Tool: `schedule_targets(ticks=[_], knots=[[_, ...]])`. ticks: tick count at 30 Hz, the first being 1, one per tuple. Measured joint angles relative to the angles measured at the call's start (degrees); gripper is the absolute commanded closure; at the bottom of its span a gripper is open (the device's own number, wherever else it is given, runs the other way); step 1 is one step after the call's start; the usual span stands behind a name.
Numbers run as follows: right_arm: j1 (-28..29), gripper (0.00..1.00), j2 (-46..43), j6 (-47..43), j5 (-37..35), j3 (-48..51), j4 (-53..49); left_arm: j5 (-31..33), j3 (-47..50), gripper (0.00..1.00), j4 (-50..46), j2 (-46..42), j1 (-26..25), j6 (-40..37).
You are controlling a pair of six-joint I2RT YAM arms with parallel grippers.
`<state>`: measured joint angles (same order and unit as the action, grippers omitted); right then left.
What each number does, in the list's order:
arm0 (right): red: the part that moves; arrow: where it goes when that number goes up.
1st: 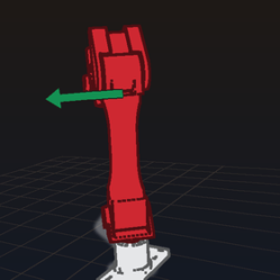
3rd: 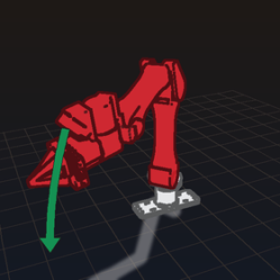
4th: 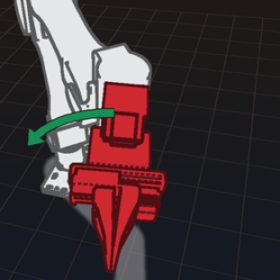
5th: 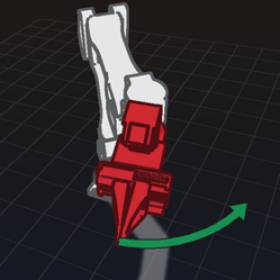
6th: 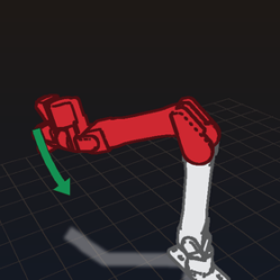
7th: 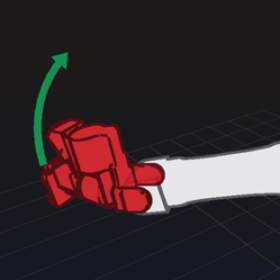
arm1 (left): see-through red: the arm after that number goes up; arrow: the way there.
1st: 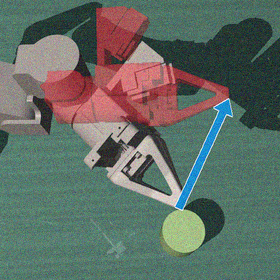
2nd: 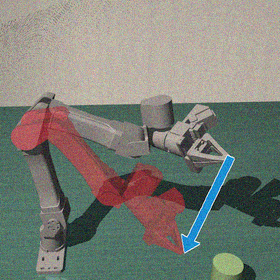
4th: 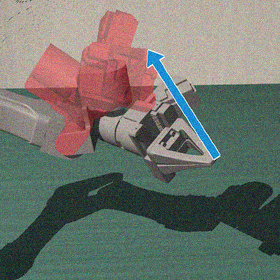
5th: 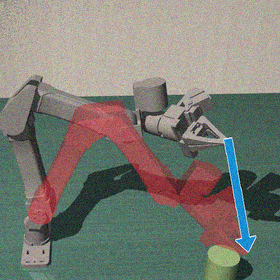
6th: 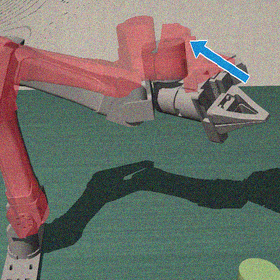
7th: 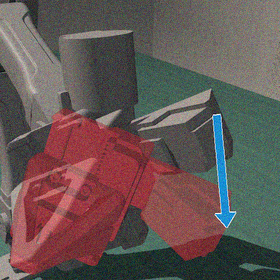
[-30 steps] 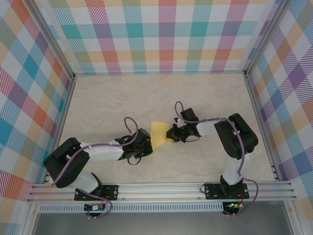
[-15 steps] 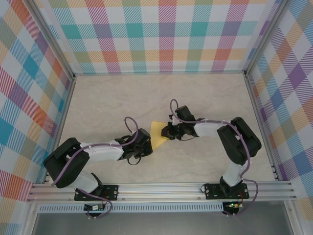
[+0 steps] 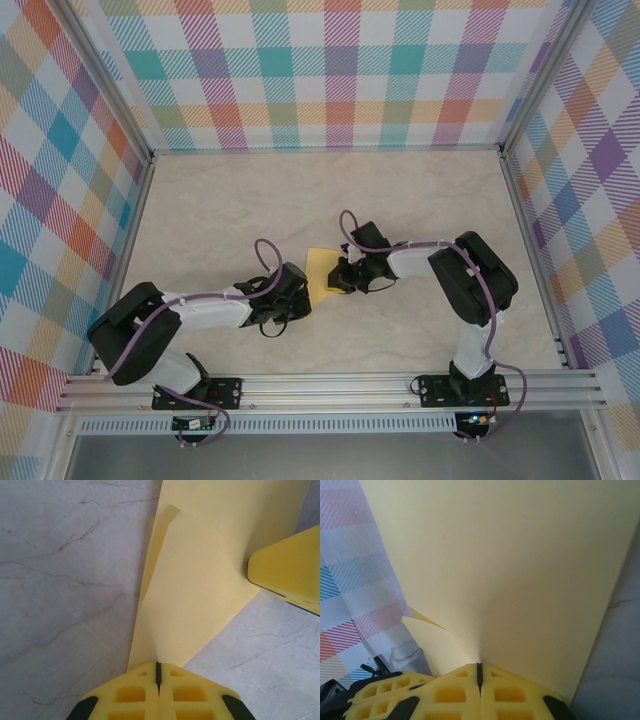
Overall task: Fold a paper plane with a square sheet of paper (pick it up from the middle)
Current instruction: Third fold the triangle at the center of the table, then fourth fold the wing at the center of the table.
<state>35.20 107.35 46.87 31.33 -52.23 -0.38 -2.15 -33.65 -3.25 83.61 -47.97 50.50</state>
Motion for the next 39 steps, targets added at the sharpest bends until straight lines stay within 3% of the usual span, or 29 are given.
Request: schedule_targets(ticks=[7,14,17,20,26,34,39], knots=[[0.0,1.00,0.5,0.0,0.4,-0.8,-1.0,-0.8,3.9,0.96,-3.1,-5.6,0.0,-0.3],[0.0,0.98,0.5,0.0,0.3,-1.6,-2.3,-1.2,7.6,0.91,-13.4,-15.8,0.0,-0.5],[0.0,0.89,0.5,-0.3,-0.1,-2.6,-4.7,-1.2,7.4,0.83,-16.7,-20.0,0.2,-0.8],[0.0,0.75,-0.2,-0.9,-2.1,-4.3,-8.9,-1.3,4.9,0.82,-18.7,-21.0,1.1,-1.6],[-3.5,0.61,-8.2,0.3,-5.8,-3.4,-12.6,-2.4,-5.2,0.83,-18.0,-13.7,4.2,-4.3],[-6.6,0.58,-8.0,2.4,-4.4,-1.2,-11.5,-4.8,-14.2,0.88,-16.1,2.1,5.9,-8.2],[-6.3,0.58,-5.4,3.6,-2.4,-1.1,-9.5,-4.2,-15.8,0.89,-16.1,6.2,6.7,-9.4]])
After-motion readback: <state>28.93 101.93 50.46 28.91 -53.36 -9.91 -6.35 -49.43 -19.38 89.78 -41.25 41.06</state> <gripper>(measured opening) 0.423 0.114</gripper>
